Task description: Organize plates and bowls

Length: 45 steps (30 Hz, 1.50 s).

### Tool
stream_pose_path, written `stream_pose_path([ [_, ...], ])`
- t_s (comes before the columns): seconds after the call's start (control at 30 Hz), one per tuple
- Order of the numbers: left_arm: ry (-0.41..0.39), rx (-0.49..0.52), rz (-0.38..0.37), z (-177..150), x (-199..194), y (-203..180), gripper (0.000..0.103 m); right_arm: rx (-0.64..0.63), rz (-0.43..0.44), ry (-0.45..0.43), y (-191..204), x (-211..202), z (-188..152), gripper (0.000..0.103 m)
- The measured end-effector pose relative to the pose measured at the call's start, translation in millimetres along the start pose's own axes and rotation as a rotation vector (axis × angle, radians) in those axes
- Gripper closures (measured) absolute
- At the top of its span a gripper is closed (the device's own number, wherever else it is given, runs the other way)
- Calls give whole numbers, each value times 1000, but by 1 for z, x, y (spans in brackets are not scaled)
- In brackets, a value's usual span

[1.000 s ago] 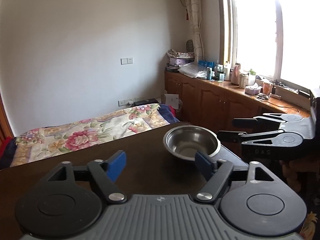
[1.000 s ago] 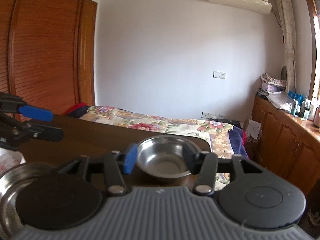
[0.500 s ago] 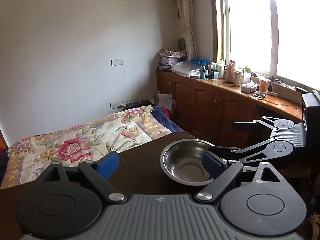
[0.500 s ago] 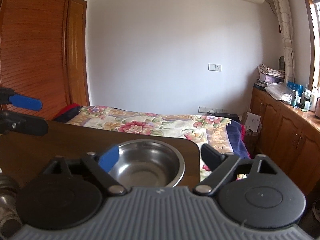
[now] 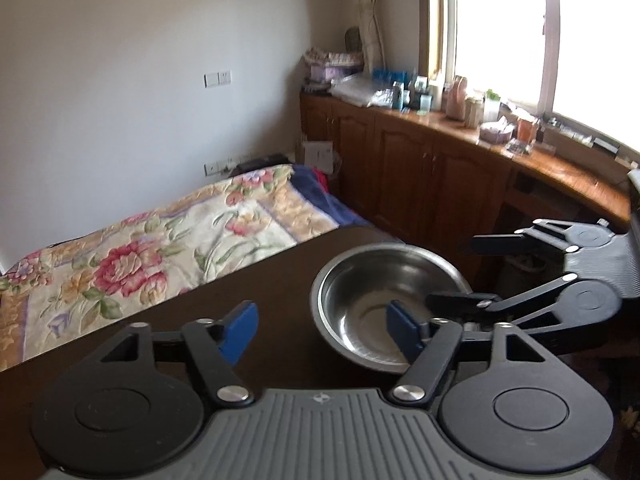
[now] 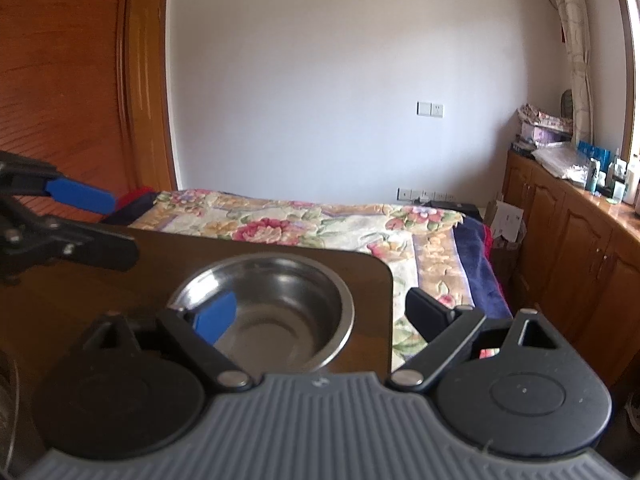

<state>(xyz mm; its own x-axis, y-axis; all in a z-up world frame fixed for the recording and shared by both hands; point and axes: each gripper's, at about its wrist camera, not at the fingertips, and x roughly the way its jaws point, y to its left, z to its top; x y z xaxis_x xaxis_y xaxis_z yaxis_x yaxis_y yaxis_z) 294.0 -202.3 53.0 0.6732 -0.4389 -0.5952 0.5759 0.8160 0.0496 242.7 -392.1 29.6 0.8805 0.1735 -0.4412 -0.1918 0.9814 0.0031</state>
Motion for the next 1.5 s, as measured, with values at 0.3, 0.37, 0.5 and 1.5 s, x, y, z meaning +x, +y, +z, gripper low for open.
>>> stream_pose_path([
  [0.3, 80, 6, -19, 3, 22, 0, 30, 64, 53, 66, -8, 5, -4, 47],
  [0.37, 95, 8, -16, 4, 25, -2, 32, 86, 71, 79, -9, 6, -5, 53],
  [0.5, 123, 20, -14, 4, 31, -4, 37, 119, 86, 97, -12, 9, -7, 57],
  [1.5, 36, -8, -67, -2, -29, -20, 59, 192, 34, 8, -15, -15, -5, 91],
])
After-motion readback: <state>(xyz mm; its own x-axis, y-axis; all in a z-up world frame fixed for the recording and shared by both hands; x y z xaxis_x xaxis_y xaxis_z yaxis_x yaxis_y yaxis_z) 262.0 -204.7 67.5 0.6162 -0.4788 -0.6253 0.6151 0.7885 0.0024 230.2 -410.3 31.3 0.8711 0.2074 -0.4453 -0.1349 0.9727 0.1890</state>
